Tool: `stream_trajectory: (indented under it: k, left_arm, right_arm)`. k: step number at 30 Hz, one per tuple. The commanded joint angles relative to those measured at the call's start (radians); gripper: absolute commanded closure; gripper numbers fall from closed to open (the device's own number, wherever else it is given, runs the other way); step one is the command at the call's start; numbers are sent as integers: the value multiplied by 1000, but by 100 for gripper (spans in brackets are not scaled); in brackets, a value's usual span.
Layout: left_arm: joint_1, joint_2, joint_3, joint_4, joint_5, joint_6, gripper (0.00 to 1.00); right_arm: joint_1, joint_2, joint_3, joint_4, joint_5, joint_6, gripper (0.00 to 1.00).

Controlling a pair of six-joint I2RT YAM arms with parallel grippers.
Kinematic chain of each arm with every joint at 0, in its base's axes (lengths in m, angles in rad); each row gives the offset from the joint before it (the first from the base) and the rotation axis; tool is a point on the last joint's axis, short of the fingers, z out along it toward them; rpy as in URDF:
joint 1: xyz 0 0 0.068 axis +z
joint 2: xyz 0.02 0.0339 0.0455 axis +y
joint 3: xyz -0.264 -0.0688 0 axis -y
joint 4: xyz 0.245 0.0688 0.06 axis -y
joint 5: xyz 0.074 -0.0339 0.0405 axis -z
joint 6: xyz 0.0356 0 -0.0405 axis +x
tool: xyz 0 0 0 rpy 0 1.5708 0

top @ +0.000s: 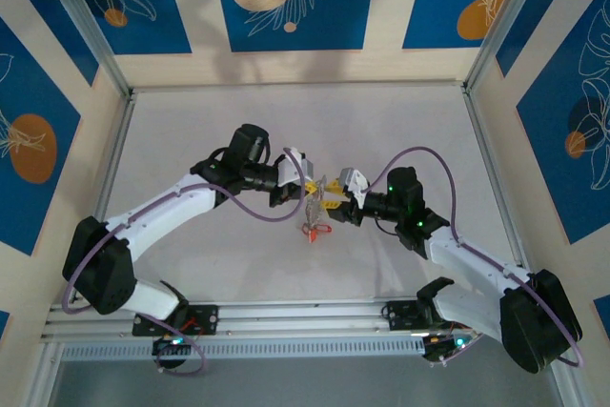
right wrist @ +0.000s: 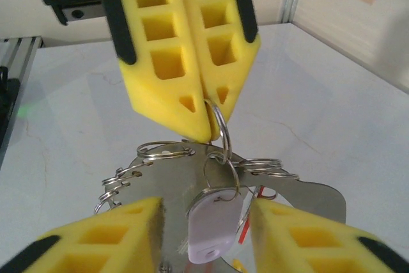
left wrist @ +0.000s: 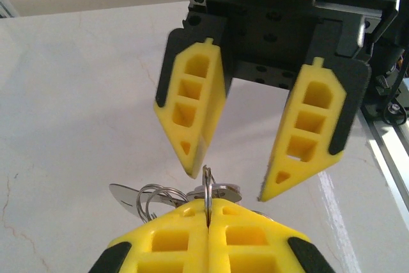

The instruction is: Put the keys on the keyring

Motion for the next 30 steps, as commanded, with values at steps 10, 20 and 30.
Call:
stream_trajectory:
  k: [10,20,30]
  left_arm:
    - [5,-10,-32,170,71,-129,100]
    - [6,-2,-43,242,96,-169,100]
    - [5,5,-48,231,177,-114,100]
  right_arm:
    - [17,25,-24,109,68,34,80]
    - [14,90,15,78,-2,55,100]
    - [4,74,29,39,-28,24,100]
